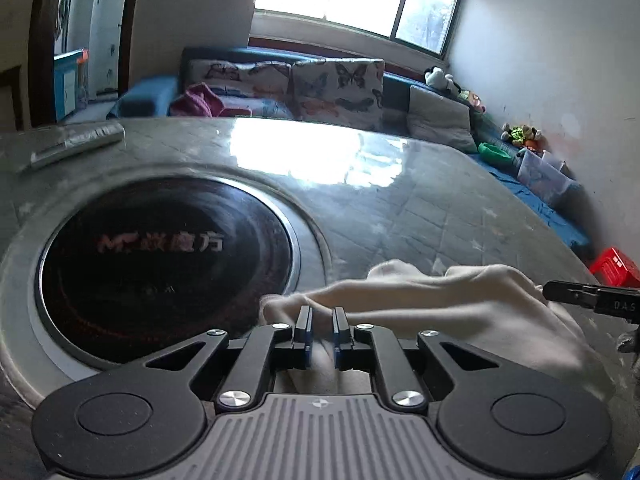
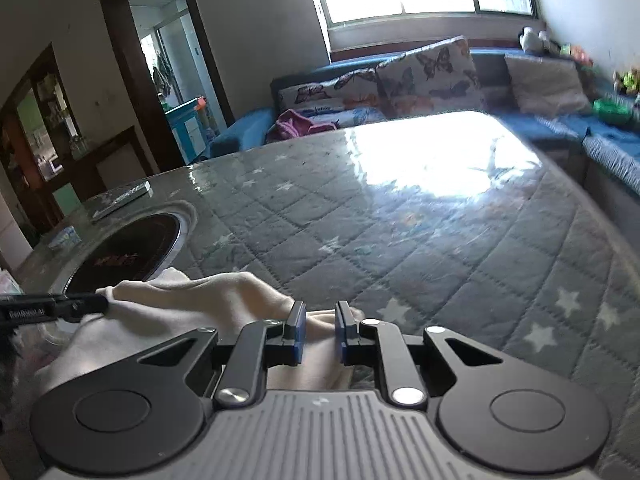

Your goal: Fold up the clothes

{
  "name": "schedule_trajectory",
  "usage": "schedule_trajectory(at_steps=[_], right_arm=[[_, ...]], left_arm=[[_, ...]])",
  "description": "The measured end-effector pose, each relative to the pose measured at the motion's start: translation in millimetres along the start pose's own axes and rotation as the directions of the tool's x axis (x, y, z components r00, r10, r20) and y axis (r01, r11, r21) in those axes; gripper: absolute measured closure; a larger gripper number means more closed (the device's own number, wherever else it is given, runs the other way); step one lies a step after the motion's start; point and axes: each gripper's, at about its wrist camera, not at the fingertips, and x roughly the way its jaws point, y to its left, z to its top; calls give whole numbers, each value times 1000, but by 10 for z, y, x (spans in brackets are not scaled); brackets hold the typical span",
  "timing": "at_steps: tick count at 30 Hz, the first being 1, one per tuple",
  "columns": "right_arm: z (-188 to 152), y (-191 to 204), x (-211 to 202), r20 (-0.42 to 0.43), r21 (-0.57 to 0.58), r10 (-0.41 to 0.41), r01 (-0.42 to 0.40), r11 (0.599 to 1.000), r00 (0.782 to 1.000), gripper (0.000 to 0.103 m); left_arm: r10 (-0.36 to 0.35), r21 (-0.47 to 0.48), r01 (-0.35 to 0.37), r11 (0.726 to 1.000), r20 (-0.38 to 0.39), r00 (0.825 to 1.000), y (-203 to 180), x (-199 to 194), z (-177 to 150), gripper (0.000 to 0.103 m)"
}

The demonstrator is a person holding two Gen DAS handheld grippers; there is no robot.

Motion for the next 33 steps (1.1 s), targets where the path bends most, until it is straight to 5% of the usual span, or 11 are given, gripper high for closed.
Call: schedule_trajectory(at_steps=[10, 12, 14, 18, 21, 28, 33], right_arm=[[-98, 22, -29, -17, -90, -64, 63, 994, 998, 67], [-96, -43, -13, -11, -57, -54, 54, 997, 998, 68], [-91, -45, 21, -11, -42, -36, 36, 999, 999, 88], [-96, 32, -15, 30, -67, -52, 54, 996, 998, 97], [-93, 64, -97, 73, -82, -107, 113, 990, 992, 98], [-104, -30, -24, 29, -37, -116, 117, 992, 993, 93], [15, 148, -71, 49, -101, -52, 57, 993, 997, 92]], left_arm=[[-170, 120, 173, 978, -30, 985, -486, -106, -110, 88], [-169, 140, 175, 974, -55, 984, -569, -50, -193, 88], [-162, 142, 172, 975, -77, 984, -603, 2, -270, 88], [-161, 132, 170, 977, -78, 984, -604, 2, -293, 88], [-159, 125, 168, 978, -78, 984, -563, 3, -303, 88], [-164, 112, 171, 979, -75, 984, -544, 16, -310, 87], [-167, 107, 174, 979, -73, 983, -534, 14, -311, 86]])
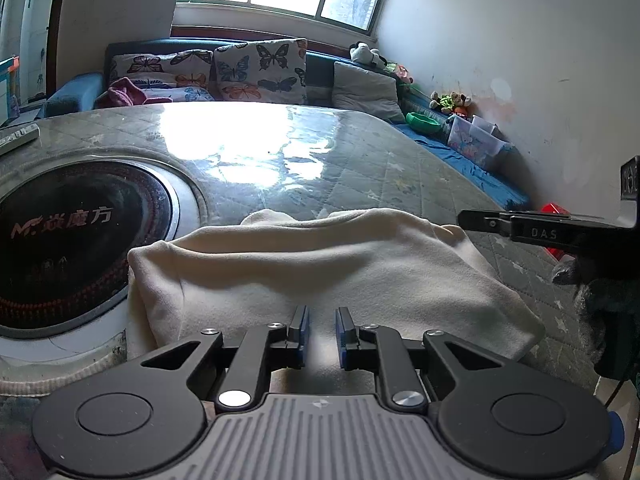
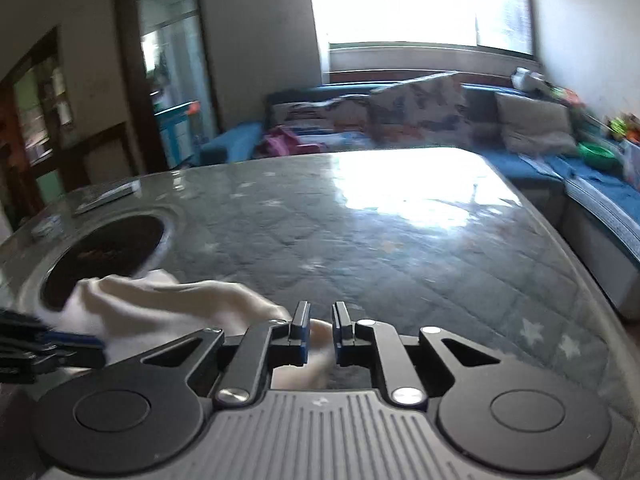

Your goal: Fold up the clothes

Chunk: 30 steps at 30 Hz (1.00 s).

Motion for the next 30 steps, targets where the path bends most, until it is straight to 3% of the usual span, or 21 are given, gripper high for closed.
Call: schedule_trajectory(at_steps=[3, 6, 10, 16, 22, 25, 30], right_arm=[[-14, 48, 197, -60, -30, -8, 6, 1000, 998, 92], [34, 69, 228, -62, -32, -12, 10, 999, 998, 92], [201, 268, 118, -40, -87, 41, -44, 995, 998, 88], [318, 649, 336, -103, -149, 150, -164, 975, 983, 87], [257, 821, 733, -171, -145, 144, -170, 975, 975, 87], [293, 791, 739, -163, -104, 160, -179, 978, 973, 87], [350, 977, 591, -159, -165, 224, -250, 954, 962, 82]], left_arm=[[1, -2, -1, 1000, 4, 1000, 2, -5, -12, 85], [2, -6, -2, 1000, 8, 1000, 3, -18, -16, 84], [3, -10, -3, 1000, 13, 1000, 4, -36, -21, 80], [5, -16, -5, 1000, 21, 1000, 6, -62, -29, 76], [2, -21, -1, 1000, 29, 1000, 13, -83, -39, 75], [-3, -23, 4, 1000, 34, 999, 20, -98, -43, 74], [34, -31, -32, 999, 65, 997, 67, -205, -41, 66]])
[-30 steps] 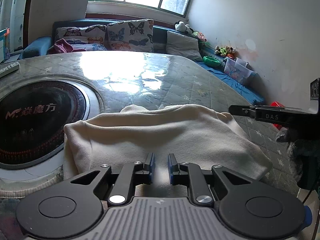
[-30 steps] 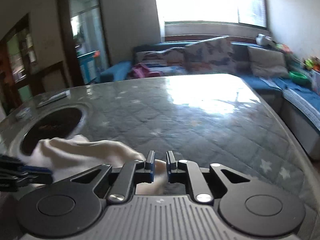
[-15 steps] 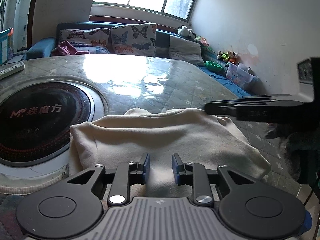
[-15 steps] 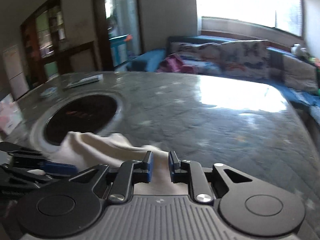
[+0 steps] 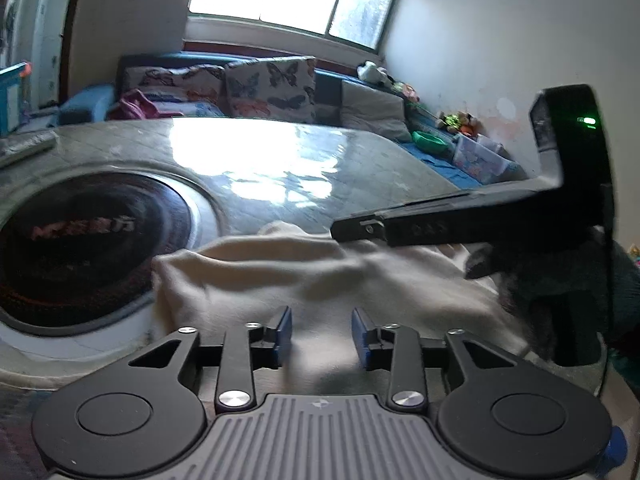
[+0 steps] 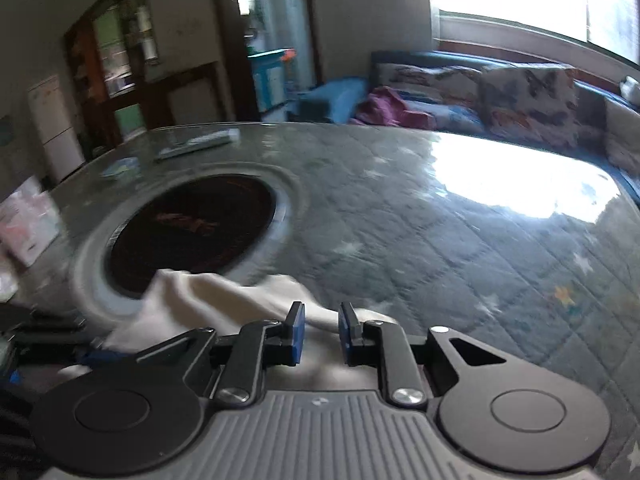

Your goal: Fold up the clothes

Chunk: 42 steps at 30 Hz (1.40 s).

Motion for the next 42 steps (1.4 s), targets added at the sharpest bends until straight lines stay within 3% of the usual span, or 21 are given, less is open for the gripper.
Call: schedule_trajectory(at_steps=[4, 11, 17, 22, 30, 33, 40, 42], right_arm=[[39, 174, 122, -24, -49, 40, -41, 998, 999, 79], [149, 229, 440, -53, -55, 20, -23, 998, 998, 79], [207, 341, 304, -27, -96, 62, -64, 993, 998, 76], [230, 475, 458, -57, -149, 79, -87, 985, 995, 71], [321, 488, 660, -60, -125, 88, -95, 988, 994, 65], [334, 451, 541, -36, -124, 89, -93, 988, 995, 55], [146, 278, 4, 30, -126, 20, -16, 992, 999, 17], [59, 232, -108, 38, -121, -4, 9, 993, 999, 13]], left_arm=[[20, -30, -20, 999, -9, 1000, 91, -22, -32, 65], [18, -61, -18, 998, -12, 1000, 171, -42, -76, 64], [15, -86, -15, 996, -1, 1000, 217, -90, -75, 63], [14, -98, -14, 995, -1, 1000, 208, -114, -113, 62], [8, -107, -8, 994, 2, 1000, 210, -171, -147, 61], [8, -105, -8, 994, 1, 1000, 212, -179, -134, 60], [29, -105, -26, 994, 28, 999, 232, -241, -30, 55], [40, -105, -35, 994, 39, 998, 241, -244, 22, 55]])
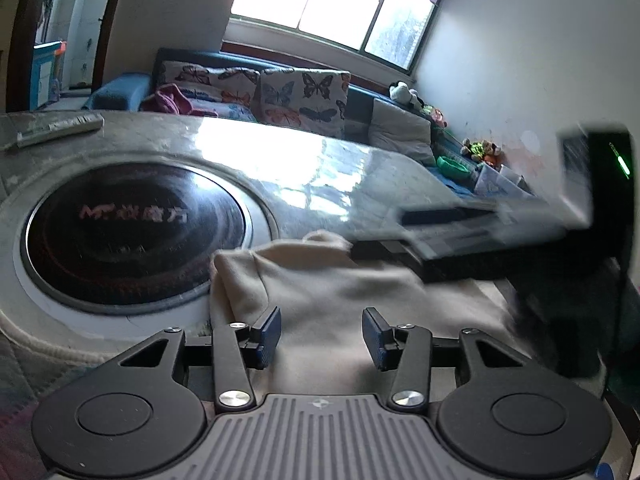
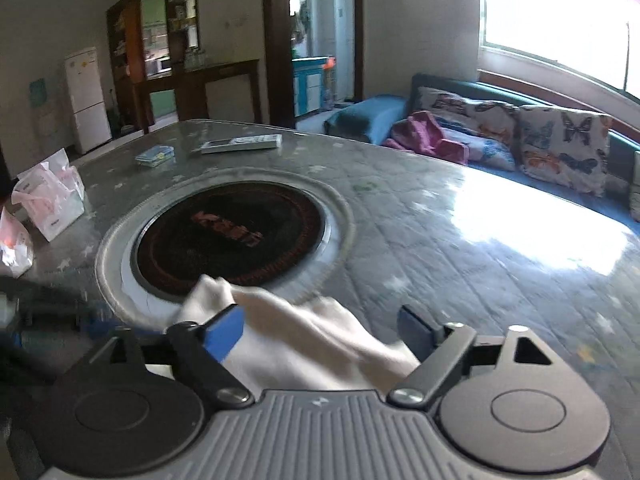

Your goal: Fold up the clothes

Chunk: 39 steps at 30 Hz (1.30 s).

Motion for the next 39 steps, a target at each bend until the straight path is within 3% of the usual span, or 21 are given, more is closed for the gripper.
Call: schedule_trajectory(at_steps=[3, 7, 16, 24, 29, 35, 39], right_arm=[[-159, -40, -138, -2, 6, -46, 46, 999, 999, 0], [-335, -104, -224, -2, 34, -96, 96, 995, 995, 0], [-438, -321, -202, -23, 193, -94, 97, 976, 995, 0], [-250, -259, 69, -57, 121, -167, 173, 978, 984, 0], [-214, -244, 201, -67, 63, -309, 313, 948, 949, 0], [-213, -241, 36, -44, 97, -254, 258, 961, 966, 0], [-249, -349, 9, -69, 125, -333, 339, 932, 941, 0]], left_arm=[[18, 6, -18, 1000, 12, 1000, -1, 52, 90, 55], [47, 9, -47, 999, 9, 999, 4, 187, 190, 57], [132, 34, -131, 991, -30, 991, 79, 516, 233, 63], [136, 41, -135, 990, -31, 990, 91, 545, 223, 62], [137, 40, -135, 990, -32, 990, 120, 547, 230, 61], [120, 41, -119, 992, -20, 993, 57, 489, 244, 61], [80, 84, -79, 993, -6, 997, -123, 454, 256, 61]])
